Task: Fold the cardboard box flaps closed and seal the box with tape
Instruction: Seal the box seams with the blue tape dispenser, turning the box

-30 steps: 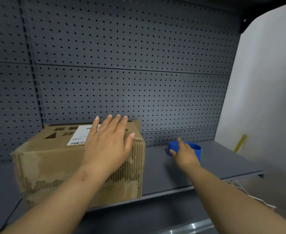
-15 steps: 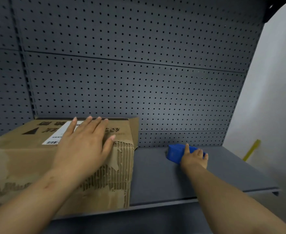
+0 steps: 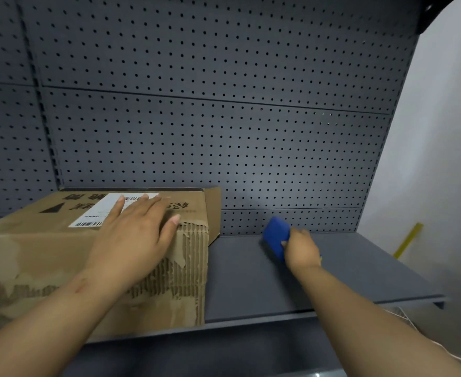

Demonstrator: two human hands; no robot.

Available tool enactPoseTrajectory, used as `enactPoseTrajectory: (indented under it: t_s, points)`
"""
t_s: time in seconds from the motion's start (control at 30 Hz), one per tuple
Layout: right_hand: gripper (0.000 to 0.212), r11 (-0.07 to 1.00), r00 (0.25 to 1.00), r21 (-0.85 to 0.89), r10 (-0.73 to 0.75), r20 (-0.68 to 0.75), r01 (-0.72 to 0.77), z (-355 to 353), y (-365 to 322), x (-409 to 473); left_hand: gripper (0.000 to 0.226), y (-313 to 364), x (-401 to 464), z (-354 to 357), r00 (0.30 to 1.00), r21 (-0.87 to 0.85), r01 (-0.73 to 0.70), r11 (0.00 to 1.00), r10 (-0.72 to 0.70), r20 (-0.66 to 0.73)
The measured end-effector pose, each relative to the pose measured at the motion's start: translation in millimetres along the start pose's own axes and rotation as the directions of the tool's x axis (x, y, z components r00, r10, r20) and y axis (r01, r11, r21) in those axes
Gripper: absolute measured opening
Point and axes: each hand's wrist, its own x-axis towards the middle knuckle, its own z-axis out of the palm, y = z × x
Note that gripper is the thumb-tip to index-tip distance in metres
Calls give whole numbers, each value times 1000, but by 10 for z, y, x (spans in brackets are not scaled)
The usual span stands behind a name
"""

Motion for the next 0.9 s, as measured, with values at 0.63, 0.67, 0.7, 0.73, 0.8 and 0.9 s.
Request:
enactPoseTrajectory:
  t_s: [0.63, 0.67, 0.7, 0.73, 0.8, 0.9]
  points:
    - [49, 502, 819, 651, -282, -499, 570, -1066, -1500, -1854, 41, -424, -67, -1266, 975, -861, 42, 508, -209, -76]
    - [49, 490, 815, 654, -294, -499, 577, -1039, -1556, -1968, 40, -464, -88, -1343, 979, -899, 61, 433, -201, -30]
    - [49, 483, 813, 654, -303, -498, 581, -1008, -1605, -2076, 39, -514, -109, -1407, 984, -925, 75, 372, -176, 10]
    - [49, 482, 813, 656, -308, -494, 581, -973, -1648, -2178, 36, -567, -141, -1466, 990, -938, 84, 336, -139, 39]
    - [48, 482, 818, 662, -310, -484, 574, -904, -1722, -2371, 34, -664, -243, -1565, 995, -946, 94, 311, -66, 77]
    - [49, 475, 814, 662, -313, -489, 580, -831, -1797, -2614, 38, -792, -398, -1641, 991, -936, 130, 326, -20, 131]
